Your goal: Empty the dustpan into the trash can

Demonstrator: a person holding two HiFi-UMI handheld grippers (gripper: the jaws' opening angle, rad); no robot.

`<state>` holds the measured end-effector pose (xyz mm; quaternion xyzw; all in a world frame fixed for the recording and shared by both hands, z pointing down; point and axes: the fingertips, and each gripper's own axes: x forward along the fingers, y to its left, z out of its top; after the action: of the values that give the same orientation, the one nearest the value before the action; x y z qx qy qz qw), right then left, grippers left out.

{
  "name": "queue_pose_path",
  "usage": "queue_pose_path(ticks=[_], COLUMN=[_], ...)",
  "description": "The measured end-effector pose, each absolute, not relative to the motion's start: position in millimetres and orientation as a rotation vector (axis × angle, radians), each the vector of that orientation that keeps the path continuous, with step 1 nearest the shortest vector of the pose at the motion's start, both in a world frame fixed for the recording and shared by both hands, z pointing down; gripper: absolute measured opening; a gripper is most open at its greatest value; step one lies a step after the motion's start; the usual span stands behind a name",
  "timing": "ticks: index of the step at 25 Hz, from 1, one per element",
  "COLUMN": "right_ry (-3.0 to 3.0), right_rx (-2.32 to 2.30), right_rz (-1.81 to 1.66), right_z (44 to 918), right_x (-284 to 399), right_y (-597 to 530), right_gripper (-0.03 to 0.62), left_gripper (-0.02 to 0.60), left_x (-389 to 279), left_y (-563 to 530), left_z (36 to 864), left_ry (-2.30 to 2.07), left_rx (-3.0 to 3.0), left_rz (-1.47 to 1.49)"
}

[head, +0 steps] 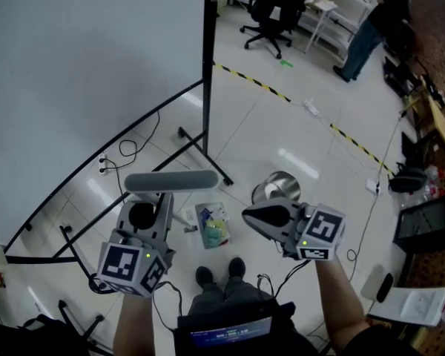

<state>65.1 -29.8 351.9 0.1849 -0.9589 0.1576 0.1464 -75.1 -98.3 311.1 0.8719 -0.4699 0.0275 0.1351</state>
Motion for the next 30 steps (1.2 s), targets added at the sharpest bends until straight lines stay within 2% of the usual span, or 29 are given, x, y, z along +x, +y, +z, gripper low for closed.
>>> queue_pose_path(ticks=[30], right_ry=[-2.795], right_rx=[0.398], right_rz=[0.472], right_z=[362], right_x=[75], right_y=[-64], right_gripper=[0.017], left_gripper=[0.064], left_x=[-83], left_y=[-123], left_z=[265], left_ry=[-1.523], left_rx=[2.496], left_rz=[0.048])
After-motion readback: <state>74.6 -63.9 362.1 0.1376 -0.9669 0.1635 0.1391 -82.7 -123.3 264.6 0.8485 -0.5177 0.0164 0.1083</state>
